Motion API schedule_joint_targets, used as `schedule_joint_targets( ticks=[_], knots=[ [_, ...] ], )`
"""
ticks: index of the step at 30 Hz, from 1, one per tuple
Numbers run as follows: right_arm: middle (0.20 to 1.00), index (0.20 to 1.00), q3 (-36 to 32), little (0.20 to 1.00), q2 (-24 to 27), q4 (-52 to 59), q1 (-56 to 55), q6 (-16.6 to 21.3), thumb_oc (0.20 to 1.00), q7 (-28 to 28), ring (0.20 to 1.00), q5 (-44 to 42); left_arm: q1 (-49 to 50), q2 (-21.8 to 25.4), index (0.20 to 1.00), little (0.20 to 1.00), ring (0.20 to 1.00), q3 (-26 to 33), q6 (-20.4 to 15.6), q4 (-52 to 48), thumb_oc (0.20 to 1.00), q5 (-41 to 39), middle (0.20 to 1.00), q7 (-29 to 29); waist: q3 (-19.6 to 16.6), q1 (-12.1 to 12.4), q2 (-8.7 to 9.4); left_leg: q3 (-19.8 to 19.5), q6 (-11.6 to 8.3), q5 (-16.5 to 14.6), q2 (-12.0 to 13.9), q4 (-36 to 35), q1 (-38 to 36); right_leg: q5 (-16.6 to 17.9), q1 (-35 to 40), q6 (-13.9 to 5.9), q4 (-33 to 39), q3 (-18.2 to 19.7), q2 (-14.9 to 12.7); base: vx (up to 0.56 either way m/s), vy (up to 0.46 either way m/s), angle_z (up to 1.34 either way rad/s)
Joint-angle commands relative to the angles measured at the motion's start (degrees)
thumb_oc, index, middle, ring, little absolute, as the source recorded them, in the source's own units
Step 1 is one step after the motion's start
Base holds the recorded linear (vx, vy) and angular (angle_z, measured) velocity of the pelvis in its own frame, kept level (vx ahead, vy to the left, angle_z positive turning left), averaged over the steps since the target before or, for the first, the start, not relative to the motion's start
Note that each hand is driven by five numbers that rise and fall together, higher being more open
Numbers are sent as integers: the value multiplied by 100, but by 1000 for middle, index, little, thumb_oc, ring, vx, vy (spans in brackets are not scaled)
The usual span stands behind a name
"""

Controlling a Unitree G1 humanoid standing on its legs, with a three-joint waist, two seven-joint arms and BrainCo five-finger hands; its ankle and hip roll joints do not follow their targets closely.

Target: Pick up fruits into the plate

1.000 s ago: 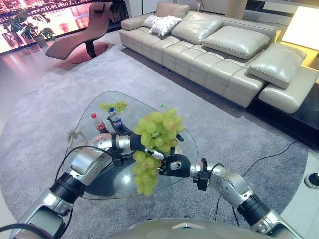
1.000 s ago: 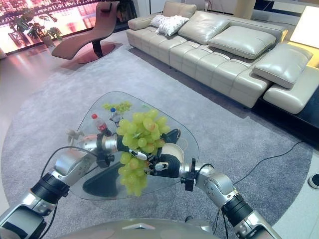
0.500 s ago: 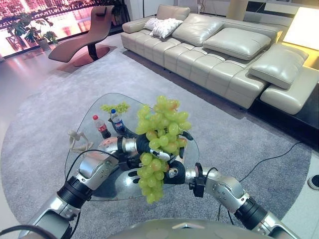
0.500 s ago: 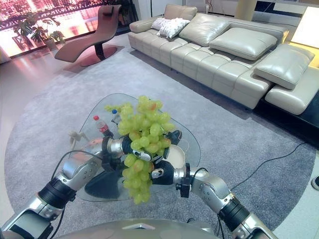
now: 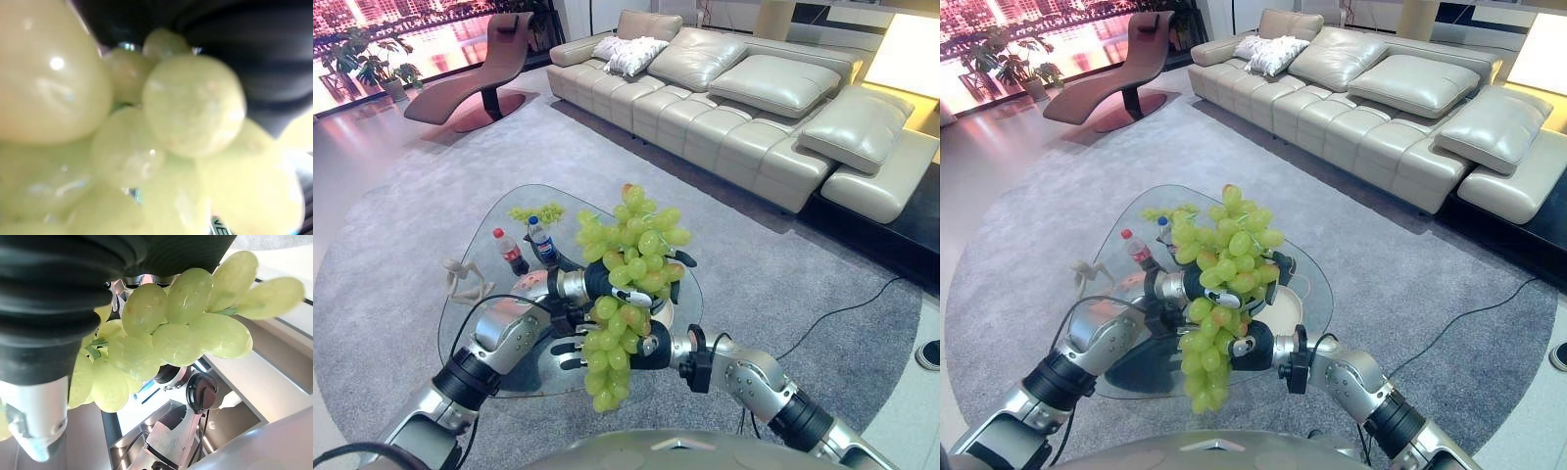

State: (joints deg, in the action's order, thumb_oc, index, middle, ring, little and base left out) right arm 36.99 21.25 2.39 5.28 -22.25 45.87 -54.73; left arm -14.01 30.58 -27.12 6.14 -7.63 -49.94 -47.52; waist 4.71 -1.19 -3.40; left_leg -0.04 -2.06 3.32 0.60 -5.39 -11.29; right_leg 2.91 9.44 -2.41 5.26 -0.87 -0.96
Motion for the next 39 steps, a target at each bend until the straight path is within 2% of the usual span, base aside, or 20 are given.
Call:
schedule_joint_targets(
  ticks=[1, 6, 7, 8, 9, 26, 34, 35, 36, 39],
  knots=[
    [1000, 1000, 109, 1000, -780, 675, 370, 112, 1000, 238, 1000, -620, -337, -181, 200, 200, 200, 57, -269, 206, 200, -273, 200, 75, 1, 80, 255, 64, 303, -951, -265, 170, -218, -472, 176, -162, -178, 64, -153, 0, 0, 0],
    [1000, 1000, 132, 1000, -889, 665, 381, 72, 1000, 196, 1000, -791, -330, -250, 200, 200, 200, 61, -294, 269, 200, -243, 200, 64, 1, 93, 258, 70, 298, -950, -257, 171, -214, -471, 176, -166, -175, 51, -161, 0, 0, 0],
    [658, 658, 136, 658, -904, 666, 392, 83, 658, 154, 658, -851, -334, -265, 200, 200, 200, 60, -293, 273, 200, -231, 200, 72, 5, 94, 256, 68, 298, -948, -256, 171, -211, -471, 176, -164, -173, 48, -162, 0, 0, 0],
    [658, 658, 136, 658, -904, 667, 392, 83, 658, 153, 658, -852, -335, -265, 200, 200, 200, 60, -293, 273, 200, -231, 200, 72, 6, 94, 256, 68, 298, -947, -256, 171, -212, -471, 177, -164, -173, 48, -162, 0, 0, 0],
    [200, 200, 142, 200, -928, 679, 405, 102, 200, 91, 200, -956, -329, -284, 200, 200, 200, 53, -296, 267, 200, -218, 200, 91, 9, 96, 252, 69, 302, -945, -259, 164, -212, -465, 178, -160, -163, 46, -161, 0, 0, 0],
    [200, 200, 124, 200, -850, 642, 305, 164, 200, 14, 200, -771, -263, -239, 200, 200, 200, 130, -282, 277, 200, -210, 200, 110, 26, 102, 235, 84, 293, -915, -244, 118, -187, -418, 153, -184, -111, 8, -193, 0, 0, 0],
    [200, 200, 26, 200, -792, 630, 239, 263, 200, -169, 200, -774, -153, -270, 200, 200, 200, 232, -205, 363, 200, -246, 200, 392, 43, 101, 240, 100, 285, -906, -231, 112, -195, -414, 160, -191, -110, -6, -191, 0, 0, 0],
    [200, 200, -9, 200, -782, 629, 211, 294, 200, -222, 200, -777, -108, -293, 492, 492, 492, 263, -185, 383, 492, -193, 492, 428, 43, 102, 240, 103, 286, -903, -230, 111, -194, -416, 160, -190, -109, -11, -190, 0, 0, 0],
    [200, 200, -56, 200, -756, 612, 195, 335, 200, -263, 200, -794, -70, -290, 1000, 1000, 1000, 279, -187, 400, 1000, -134, 1000, 450, 47, 108, 241, 102, 285, -901, -228, 115, -190, -415, 160, -190, -109, -24, -193, 0, 0, 0],
    [200, 200, -218, 200, -657, 571, 77, 448, 200, -311, 200, -773, 75, -289, 1000, 1000, 1000, 325, -214, 466, 1000, -65, 1000, 499, 68, 128, 247, 88, 279, -890, -226, 125, -179, -414, 159, -197, -116, -78, -204, 12, 9, 1]
  ],
)
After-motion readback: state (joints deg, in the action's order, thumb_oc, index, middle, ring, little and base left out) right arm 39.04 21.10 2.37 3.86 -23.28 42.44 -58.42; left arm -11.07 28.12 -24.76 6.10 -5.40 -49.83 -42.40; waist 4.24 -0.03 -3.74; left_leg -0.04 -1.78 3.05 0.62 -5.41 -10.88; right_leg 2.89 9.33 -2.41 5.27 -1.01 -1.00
